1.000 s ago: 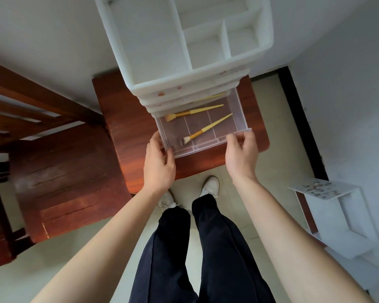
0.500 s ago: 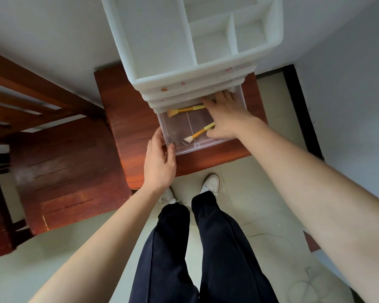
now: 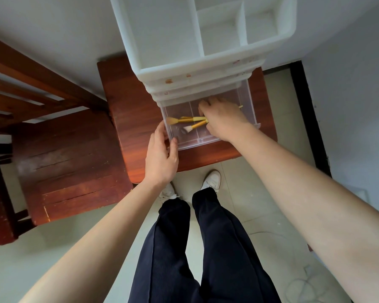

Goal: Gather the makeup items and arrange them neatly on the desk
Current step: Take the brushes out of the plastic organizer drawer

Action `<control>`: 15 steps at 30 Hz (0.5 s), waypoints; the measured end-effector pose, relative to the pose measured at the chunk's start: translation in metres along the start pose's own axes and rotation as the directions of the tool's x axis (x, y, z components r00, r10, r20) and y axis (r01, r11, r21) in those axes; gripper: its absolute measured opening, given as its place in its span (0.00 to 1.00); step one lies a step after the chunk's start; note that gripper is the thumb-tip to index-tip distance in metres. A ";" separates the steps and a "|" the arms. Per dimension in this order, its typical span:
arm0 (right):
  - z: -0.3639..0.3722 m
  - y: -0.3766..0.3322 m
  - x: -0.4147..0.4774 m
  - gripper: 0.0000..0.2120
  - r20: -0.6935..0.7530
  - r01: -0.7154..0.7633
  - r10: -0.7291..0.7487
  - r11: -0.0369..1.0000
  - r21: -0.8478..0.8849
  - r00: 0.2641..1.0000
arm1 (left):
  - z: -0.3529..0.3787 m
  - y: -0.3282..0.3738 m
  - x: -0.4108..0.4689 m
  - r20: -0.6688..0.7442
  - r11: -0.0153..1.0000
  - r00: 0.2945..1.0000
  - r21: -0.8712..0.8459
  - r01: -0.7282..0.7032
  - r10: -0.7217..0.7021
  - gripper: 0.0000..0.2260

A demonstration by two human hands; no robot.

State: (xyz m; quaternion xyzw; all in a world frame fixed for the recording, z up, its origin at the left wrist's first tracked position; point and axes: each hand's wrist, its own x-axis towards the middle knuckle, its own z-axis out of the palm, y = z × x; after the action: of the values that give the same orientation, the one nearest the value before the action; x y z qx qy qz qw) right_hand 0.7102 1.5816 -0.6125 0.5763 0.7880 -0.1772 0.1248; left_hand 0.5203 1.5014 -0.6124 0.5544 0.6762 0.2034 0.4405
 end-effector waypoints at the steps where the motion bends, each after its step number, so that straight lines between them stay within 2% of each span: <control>1: 0.000 0.000 -0.001 0.16 0.002 -0.012 0.012 0.999 -0.030 1.000 | 0.000 0.000 0.000 0.002 1.000 1.000 -0.002 0.001 -0.001 0.21; 5: -0.008 0.001 -0.011 0.16 -0.017 -0.124 0.123 0.992 -0.014 0.992 | 0.000 -0.001 -0.001 0.004 1.000 1.000 -0.011 0.006 -0.006 0.22; 10: -0.019 0.005 -0.055 0.09 -0.177 -0.187 0.213 0.971 0.152 0.961 | 0.003 0.002 -0.002 -0.018 1.000 1.000 0.005 0.018 -0.018 0.23; 13: 0.000 0.000 -0.083 0.13 -0.161 -0.342 0.416 0.871 0.353 0.895 | 0.006 0.000 -0.005 -0.020 0.994 0.996 0.064 0.090 -0.089 0.22; 15: 0.020 -0.006 -0.095 0.17 -0.139 -0.434 0.584 0.722 0.538 0.800 | 0.007 -0.001 -0.005 -0.032 0.980 0.989 0.135 0.149 -0.145 0.20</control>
State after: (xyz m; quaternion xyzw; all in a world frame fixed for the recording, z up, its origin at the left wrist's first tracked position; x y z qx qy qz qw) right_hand 0.7337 1.4892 -0.5914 0.8044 0.5362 -0.2359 -0.0986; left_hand 0.5252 1.4948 -0.6153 0.5296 0.7326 0.1294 0.4075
